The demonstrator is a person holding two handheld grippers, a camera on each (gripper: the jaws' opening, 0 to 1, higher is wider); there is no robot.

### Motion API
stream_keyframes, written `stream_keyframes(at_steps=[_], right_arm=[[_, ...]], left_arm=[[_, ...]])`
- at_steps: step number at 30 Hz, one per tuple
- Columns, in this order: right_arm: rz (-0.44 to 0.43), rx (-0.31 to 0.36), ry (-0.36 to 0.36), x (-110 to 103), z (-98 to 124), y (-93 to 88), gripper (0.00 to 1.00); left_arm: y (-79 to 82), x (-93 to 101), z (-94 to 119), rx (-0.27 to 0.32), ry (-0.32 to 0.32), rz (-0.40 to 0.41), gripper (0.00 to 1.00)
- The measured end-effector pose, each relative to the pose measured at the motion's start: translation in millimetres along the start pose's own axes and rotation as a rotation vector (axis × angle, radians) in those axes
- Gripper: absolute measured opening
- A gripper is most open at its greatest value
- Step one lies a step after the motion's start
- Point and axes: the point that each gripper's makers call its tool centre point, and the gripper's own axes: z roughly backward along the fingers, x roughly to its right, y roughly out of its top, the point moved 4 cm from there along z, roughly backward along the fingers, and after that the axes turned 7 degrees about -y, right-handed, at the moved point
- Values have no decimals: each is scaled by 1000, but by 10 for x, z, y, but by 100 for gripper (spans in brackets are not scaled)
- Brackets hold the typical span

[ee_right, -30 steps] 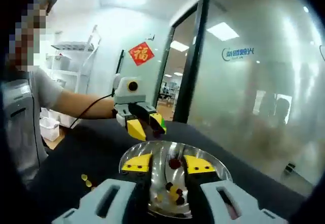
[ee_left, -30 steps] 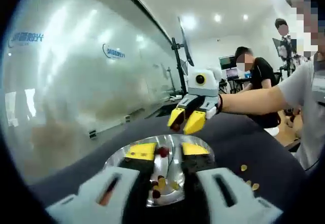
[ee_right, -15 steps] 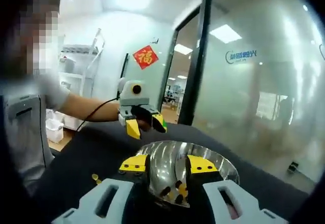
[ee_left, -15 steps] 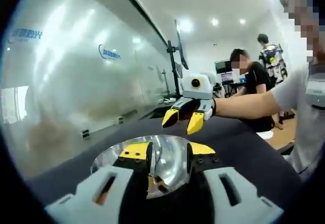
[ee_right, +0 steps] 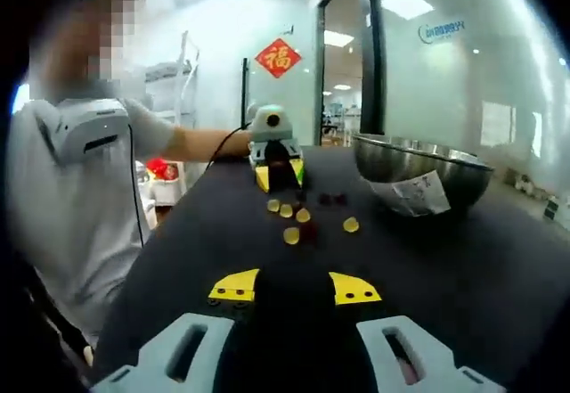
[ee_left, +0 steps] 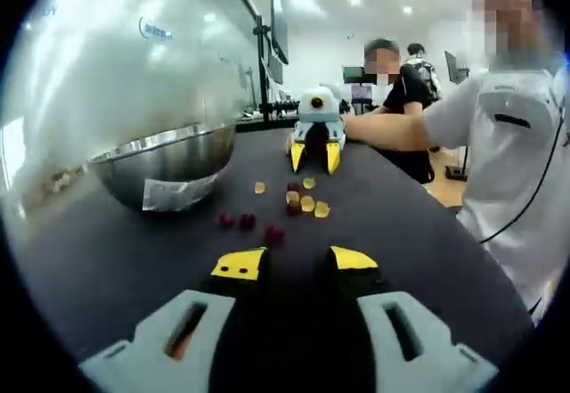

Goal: Pick candy and put bowl

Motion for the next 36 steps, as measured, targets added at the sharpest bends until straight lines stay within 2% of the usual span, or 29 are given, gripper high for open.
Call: stream_keyframes(at_steps=[5,16,18,19,36], right_arm=[[-6,-4,30,-39,-69,24,23],[23,-8,74,-133,-469,163,23],[52,0,67,-154,-554,195,15],[63,6,70,-168,-579,202,5],[79,29,52,-132,-543,190,4]], left_arm=[[-2,-35,-57,-7,-11,12,20],[64,-145,-293,-10,-18,10,18],[76,-118,-356,-18,-37,22,10],[83,-102,-388,-23,-45,-4,3],[99,-91,-402,-5,-30,-14,2]])
